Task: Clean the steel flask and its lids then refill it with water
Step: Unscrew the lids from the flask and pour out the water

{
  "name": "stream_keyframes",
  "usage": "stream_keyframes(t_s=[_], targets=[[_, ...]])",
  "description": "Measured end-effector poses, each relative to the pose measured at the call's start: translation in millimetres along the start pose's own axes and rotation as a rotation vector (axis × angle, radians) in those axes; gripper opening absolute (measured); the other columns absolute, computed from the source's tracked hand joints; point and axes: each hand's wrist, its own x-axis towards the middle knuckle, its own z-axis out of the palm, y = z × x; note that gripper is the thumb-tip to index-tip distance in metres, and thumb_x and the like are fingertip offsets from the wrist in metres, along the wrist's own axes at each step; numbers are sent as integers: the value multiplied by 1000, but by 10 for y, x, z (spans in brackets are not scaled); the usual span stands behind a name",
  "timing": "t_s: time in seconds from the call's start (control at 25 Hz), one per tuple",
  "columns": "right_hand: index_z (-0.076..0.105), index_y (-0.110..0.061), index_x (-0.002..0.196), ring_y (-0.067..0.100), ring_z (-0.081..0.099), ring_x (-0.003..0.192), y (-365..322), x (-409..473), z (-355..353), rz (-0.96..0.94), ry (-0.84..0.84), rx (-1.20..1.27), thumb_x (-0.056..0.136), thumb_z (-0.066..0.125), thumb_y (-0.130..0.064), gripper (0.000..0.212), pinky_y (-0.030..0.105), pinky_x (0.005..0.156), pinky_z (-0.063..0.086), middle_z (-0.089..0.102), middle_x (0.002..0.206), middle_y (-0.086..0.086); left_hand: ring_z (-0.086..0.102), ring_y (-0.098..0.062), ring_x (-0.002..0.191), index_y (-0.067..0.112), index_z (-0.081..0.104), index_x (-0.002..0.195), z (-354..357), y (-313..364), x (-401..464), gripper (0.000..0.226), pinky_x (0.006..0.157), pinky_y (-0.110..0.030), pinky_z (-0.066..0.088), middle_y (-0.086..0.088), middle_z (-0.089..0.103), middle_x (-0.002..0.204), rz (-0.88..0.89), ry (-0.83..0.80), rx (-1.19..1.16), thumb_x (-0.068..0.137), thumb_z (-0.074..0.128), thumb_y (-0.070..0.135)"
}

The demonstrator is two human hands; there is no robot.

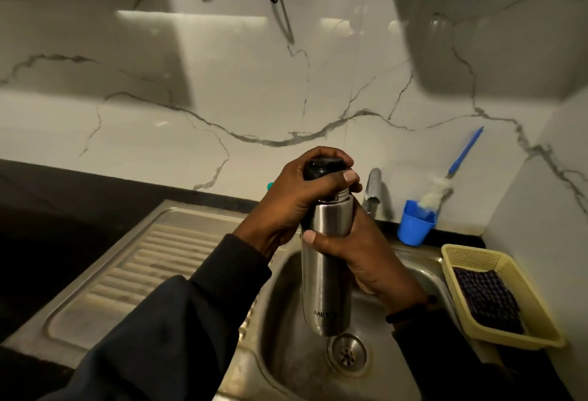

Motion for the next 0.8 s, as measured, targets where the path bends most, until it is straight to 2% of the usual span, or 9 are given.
stream_keyframes(t_s=[0.12,0.2,0.24,0.28,0.4,0.48,0.56,0.68,0.8], targets=[[54,-34,111,3,66,89,-32,38,23,-31,144,-119,59,83,-26,60,25,75,55,68,95,-12,71,-34,95,6,65,101,175,58,39,18,87,-43,59,-12,71,94,37,196,91,86,74,8],[52,-33,104,-4,64,82,-37,61,94,-101,271,-190,63,80,-26,51,14,66,49,66,86,-13,70,-17,91,13,65,101,342,39,39,24,85,-34,59,-1,71,93,97,419,279,84,79,20],[52,-32,102,-5,64,82,-48,63,122,-125,323,-123,67,78,-28,44,12,65,48,65,87,-12,68,-10,89,16,63,103,419,10,9,28,83,-28,58,3,70,93,108,500,329,83,79,27],[53,-31,101,-5,64,81,-50,63,111,-119,342,-95,70,76,-28,38,14,65,50,65,88,-12,66,-5,90,19,61,107,462,-2,-20,31,81,-24,56,6,69,96,92,509,344,84,78,33],[49,-39,104,-4,64,82,-102,71,-105,-78,241,-302,71,81,-23,49,21,70,56,66,90,-16,63,-5,108,21,54,128,277,32,7,36,85,-16,51,5,66,118,-41,191,261,95,65,27],[48,-43,106,-4,64,89,-156,70,-256,-27,85,-270,69,83,-26,54,17,71,54,65,97,-23,60,-14,122,15,51,137,27,76,76,43,99,-25,50,-3,65,130,-79,-49,152,95,63,17],[49,-42,111,-4,64,94,-196,68,-303,-12,-32,-219,72,83,-25,54,14,74,52,65,102,-25,57,-23,129,9,49,140,-121,103,118,51,108,-38,46,-9,62,136,-89,-178,35,91,61,12],[50,-39,112,-2,64,93,-183,87,-256,-8,16,-188,72,83,-25,54,17,75,53,66,102,-19,59,-22,127,9,54,136,-92,110,134,47,107,-36,48,-8,65,133,-89,-160,23,91,63,16],[44,-39,109,-3,63,86,-146,157,-141,-47,237,-329,66,84,-29,60,20,72,54,64,97,-16,68,-13,109,18,63,120,113,134,102,44,89,-24,54,0,72,116,-55,145,175,80,79,29]])
